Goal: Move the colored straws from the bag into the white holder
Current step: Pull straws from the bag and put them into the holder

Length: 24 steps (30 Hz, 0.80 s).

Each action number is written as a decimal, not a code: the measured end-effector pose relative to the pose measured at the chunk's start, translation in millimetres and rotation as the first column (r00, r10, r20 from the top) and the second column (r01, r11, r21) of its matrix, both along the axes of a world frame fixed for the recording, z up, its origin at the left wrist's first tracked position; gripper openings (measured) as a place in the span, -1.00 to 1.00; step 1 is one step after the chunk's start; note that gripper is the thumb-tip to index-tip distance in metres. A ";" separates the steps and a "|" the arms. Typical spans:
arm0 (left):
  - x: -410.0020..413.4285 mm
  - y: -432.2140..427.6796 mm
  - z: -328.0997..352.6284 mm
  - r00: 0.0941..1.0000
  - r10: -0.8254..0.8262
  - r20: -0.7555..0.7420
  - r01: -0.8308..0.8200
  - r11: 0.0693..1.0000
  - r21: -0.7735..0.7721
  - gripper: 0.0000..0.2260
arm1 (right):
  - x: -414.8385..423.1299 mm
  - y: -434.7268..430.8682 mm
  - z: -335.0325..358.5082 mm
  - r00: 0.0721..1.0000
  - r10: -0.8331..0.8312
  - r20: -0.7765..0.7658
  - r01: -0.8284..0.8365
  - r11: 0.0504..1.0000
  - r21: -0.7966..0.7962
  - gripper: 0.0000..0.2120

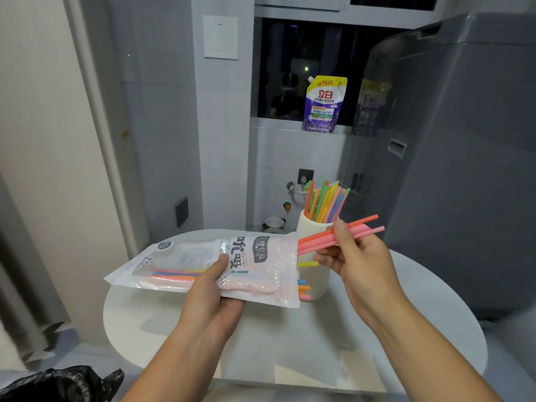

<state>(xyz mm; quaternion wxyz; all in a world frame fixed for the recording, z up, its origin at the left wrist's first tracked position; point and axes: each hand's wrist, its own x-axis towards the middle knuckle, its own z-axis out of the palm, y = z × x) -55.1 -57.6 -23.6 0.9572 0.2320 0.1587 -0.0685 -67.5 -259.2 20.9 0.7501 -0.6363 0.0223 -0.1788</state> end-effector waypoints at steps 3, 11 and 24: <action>2.3 3.8 0.1 1.000 0.025 -0.004 -0.025 1.000 -0.011 -0.82 | -1.5 -7.8 3.5 0.999 -0.032 0.039 0.031 0.999 0.042 -0.70; 7.7 11.5 -1.2 0.998 0.068 -0.004 -0.069 0.996 -0.053 -0.82 | -1.6 -29.0 27.3 0.987 -0.114 0.117 0.121 0.991 -0.052 -0.68; 14.6 20.3 -3.7 0.996 0.086 0.019 -0.085 0.995 -0.044 -0.84 | -6.5 -75.4 102.1 0.903 -0.276 0.329 0.378 0.873 -0.308 -0.74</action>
